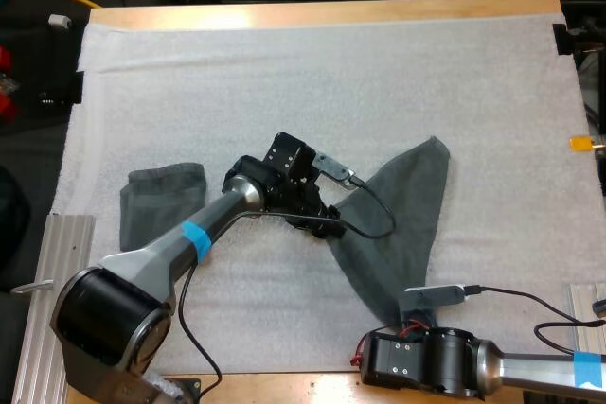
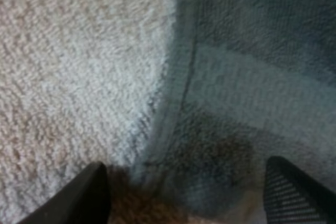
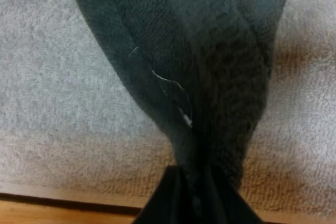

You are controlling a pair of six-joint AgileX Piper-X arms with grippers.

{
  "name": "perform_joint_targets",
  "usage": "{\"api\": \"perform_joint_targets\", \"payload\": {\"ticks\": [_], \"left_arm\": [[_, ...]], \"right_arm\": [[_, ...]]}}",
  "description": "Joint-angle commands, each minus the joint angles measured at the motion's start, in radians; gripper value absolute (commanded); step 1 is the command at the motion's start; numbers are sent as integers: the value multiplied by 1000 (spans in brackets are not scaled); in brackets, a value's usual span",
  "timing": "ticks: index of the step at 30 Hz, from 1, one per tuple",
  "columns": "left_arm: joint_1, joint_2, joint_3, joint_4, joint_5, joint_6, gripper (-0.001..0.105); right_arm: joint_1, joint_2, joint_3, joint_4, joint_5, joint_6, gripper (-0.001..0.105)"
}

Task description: Pick towel from pile, fold and stack

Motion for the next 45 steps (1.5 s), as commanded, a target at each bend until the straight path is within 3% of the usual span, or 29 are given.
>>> {"api": "perform_joint_targets", "payload": {"ticks": [1,11,17,23,29,39,45], "left_arm": [[-1,-5,-8,4,-10,0,60],[-1,41,-8,30,-17,0,56],[-1,50,-14,54,-17,-2,34],[-1,50,-48,106,-28,-2,0],[-1,34,-78,139,-31,0,0],[-1,-171,-78,154,-32,58,0],[-1,-348,-78,223,-132,86,0]], "right_arm": [[2,-6,1,14,14,5,0],[2,-6,1,12,28,7,0],[2,-6,1,10,30,11,0],[2,-6,1,7,34,11,0],[2,-6,1,7,53,11,0],[2,-6,-4,20,83,4,0],[0,-71,-80,188,189,4,0]]}}
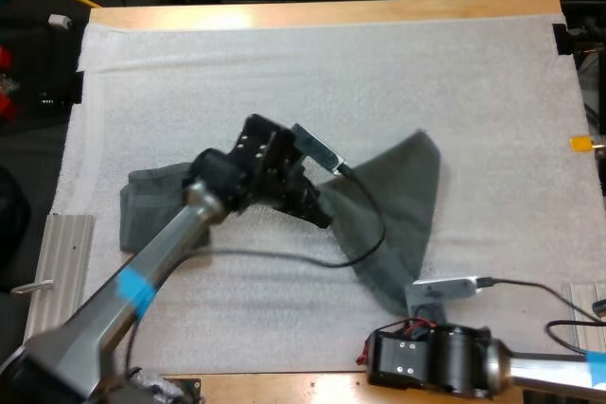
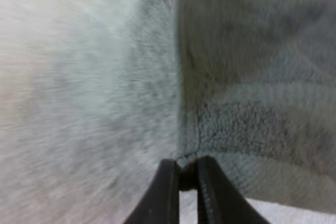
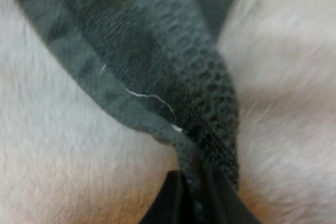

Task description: Pick towel from pile, fold and stack

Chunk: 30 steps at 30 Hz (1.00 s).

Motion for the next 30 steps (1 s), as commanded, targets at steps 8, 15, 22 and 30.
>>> {"api": "perform_joint_targets", "payload": {"ticks": [8,15,22,30], "left_arm": [[-6,-257,-7,65,-77,1,0],[-6,-456,-21,189,-79,-44,0],[-6,-579,-94,317,-75,-111,0],[-6,-652,-135,484,-68,-136,0]], "right_arm": [[0,-146,-175,274,225,-83,0],[0,-196,-299,279,293,-183,0],[0,-198,-374,279,276,-298,0],[0,-198,-508,287,225,-404,0]]}}
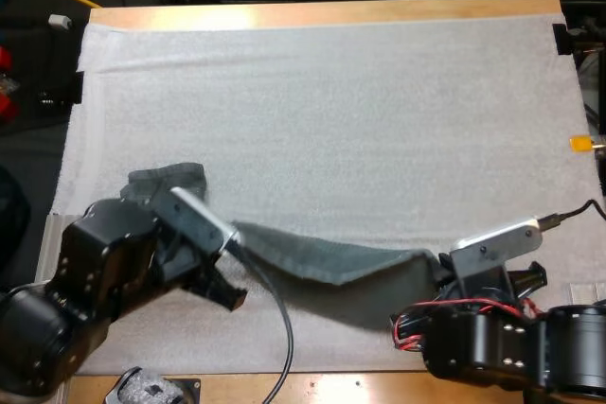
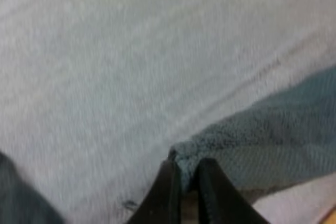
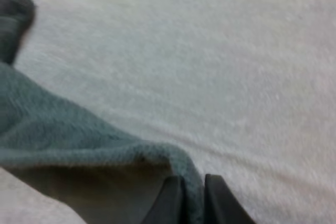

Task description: Pick towel from pile, fold and stack

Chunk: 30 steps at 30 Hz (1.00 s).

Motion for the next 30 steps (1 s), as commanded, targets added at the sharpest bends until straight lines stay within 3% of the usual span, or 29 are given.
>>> {"api": "perform_joint_targets", "payload": {"ticks": [1,8,15,20,25,30], "left_arm": [[-6,-10,-6,38,-3,-9,0],[-6,-15,-6,128,27,-2,0],[-6,46,53,95,0,53,0],[-6,116,110,-43,-83,69,0],[18,239,129,-222,-86,82,0],[114,361,129,-354,-74,91,0]], "right_arm": [[0,-6,-34,22,-9,-30,0],[0,-1,-74,41,-181,-37,0],[-22,69,97,-120,-119,-68,0],[-198,115,172,-249,-128,-121,0],[-430,154,189,-438,-284,-277,0],[-590,194,189,-545,-411,-288,0]]}}
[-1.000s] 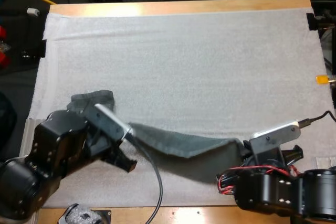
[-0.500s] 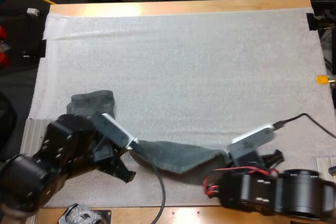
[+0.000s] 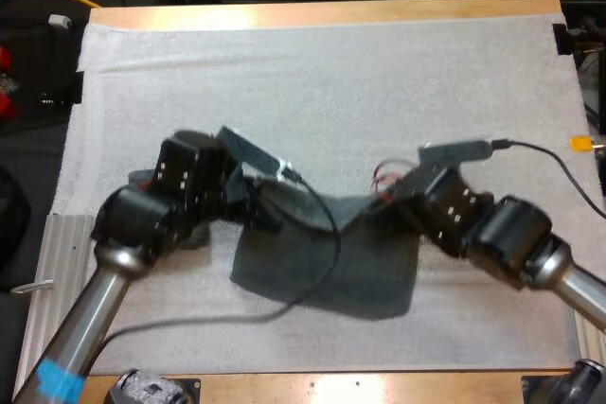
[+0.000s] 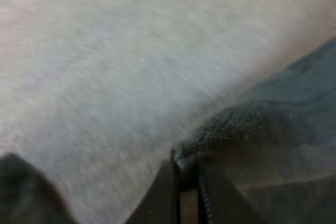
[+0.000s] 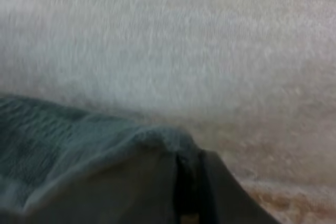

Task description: Pick towel from pile, fold and stack

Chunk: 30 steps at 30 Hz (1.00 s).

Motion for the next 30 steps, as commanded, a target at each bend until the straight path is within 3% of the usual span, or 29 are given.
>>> {"api": "perform_joint_targets", "payload": {"ticks": [1,7,24,27,30], "left_arm": [[22,20,-2,-52,8,10,0],[134,164,-2,-177,173,-2,0],[180,462,-5,-370,217,-12,0],[180,470,-5,-384,217,-13,4],[180,469,-11,-401,217,-37,23]], "right_arm": [[-38,10,-4,-36,-69,-14,0],[-122,90,-4,-86,-139,-14,0],[-250,281,-4,-128,-145,46,0],[-281,283,1,-150,-147,85,13],[-310,283,0,-176,-155,101,35]]}}
